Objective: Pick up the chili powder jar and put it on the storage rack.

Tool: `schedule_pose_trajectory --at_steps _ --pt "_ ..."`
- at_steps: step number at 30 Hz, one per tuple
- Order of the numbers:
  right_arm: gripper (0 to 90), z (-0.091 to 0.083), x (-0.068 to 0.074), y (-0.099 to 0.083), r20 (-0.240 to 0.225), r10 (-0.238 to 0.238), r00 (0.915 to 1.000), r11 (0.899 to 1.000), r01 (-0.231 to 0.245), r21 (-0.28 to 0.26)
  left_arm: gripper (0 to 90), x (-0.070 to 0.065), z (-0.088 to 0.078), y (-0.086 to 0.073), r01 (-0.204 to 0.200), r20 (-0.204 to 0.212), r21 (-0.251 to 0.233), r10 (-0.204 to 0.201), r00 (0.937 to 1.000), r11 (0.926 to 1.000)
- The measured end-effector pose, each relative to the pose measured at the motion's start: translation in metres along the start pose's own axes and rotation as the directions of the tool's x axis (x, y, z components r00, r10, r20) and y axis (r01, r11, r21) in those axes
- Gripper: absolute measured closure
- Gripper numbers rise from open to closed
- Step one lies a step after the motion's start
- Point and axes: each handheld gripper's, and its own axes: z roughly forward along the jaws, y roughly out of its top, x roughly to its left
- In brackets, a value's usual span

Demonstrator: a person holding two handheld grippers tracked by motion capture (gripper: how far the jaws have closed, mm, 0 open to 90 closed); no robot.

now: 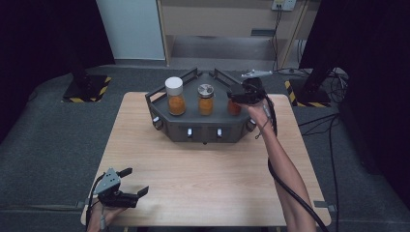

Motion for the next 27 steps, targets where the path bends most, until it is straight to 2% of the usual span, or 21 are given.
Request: schedule_pose_trajectory --at_steps 4,9,12,15,17,20,23,27 --pt "33.4 -0.001 0.000 -0.002 -0.004 0.002 1.0000 1.000 -0.002 -0.007 1.6 0.000 0.000 0.000 0.000 -0.001 -0.001 0.000 1.0000 1.0000" --pt "24.7 -0.008 0.000 -0.003 0.008 0.016 0.9998 0.999 -0.016 -0.038 1.6 0.000 0.000 0.000 -0.002 -0.002 -0.001 0.002 1.0000 1.0000" --pt "19.3 -0.016 -0.003 -0.002 -0.003 0.022 0.9998 0.998 -0.022 -0.063 1.6 0.000 0.000 0.000 -0.002 -0.001 0.000 0.002 1.0000 1.0000" --pt "15.6 -0.024 -0.002 0.001 -0.002 0.013 0.9999 0.996 -0.013 -0.086 1.6 0.000 0.000 0.000 -0.003 -0.001 0.000 0.003 1.0000 1.0000" --pt "13.7 -0.029 -0.003 0.004 -0.019 0.009 0.9998 0.996 -0.011 -0.092 1.6 0.000 0.000 0.000 -0.004 0.000 0.000 0.004 1.0000 1.0000" --pt "12.8 -0.036 0.002 0.010 -0.027 -0.022 0.9994 0.996 0.020 -0.087 1.6 0.000 0.000 0.000 -0.006 0.001 0.000 0.006 1.0000 1.0000" --pt "12.6 -0.044 0.007 0.013 -0.036 -0.045 0.9984 0.994 0.041 -0.105 1.6 0.000 0.000 0.000 -0.002 0.001 -0.002 0.002 1.0000 1.0000" --pt "11.9 -0.054 0.011 0.017 -0.056 -0.055 0.9969 0.991 0.048 -0.124 1.6 0.000 0.000 0.000 -0.005 0.000 0.000 0.005 1.0000 1.0000"
